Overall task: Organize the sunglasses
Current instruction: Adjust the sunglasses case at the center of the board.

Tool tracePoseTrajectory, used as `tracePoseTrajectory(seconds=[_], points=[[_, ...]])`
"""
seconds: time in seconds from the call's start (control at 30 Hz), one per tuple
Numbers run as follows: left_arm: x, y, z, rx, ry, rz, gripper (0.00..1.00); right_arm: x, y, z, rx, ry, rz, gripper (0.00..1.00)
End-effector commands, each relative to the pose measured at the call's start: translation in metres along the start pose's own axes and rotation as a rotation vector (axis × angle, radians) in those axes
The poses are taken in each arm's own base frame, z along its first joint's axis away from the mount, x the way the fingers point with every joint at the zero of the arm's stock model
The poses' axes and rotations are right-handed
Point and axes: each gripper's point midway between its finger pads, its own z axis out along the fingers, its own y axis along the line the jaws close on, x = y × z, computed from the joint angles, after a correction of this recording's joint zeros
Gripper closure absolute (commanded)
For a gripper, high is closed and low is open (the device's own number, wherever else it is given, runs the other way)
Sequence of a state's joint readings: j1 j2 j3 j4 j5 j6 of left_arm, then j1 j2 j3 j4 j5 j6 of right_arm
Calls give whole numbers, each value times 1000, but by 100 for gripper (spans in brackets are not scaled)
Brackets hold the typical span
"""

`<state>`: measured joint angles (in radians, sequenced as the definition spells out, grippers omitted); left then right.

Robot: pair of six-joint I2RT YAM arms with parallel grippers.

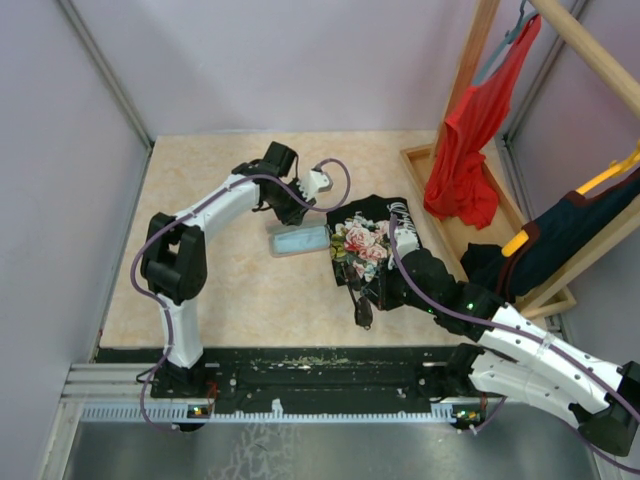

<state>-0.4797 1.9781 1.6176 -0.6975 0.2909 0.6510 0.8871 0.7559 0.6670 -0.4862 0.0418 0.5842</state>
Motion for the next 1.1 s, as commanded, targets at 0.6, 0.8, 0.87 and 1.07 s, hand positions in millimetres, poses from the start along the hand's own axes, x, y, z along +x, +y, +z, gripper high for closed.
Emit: tracePoseTrajectory(seconds=[0.6, 0.8, 0.87, 1.07], points=[[26, 12, -40, -207, 98, -163, 73, -15, 13, 0, -63, -67, 8, 100], [40, 10, -52, -274, 139, -293, 73, -18, 16, 3, -72, -82, 22, 100], [41, 8, -57, -290, 135, -337, 73, -18, 16, 5, -73, -80, 23, 100], [37, 3, -63, -309, 103, -460, 74, -15, 17, 9, -81, -68, 31, 100]])
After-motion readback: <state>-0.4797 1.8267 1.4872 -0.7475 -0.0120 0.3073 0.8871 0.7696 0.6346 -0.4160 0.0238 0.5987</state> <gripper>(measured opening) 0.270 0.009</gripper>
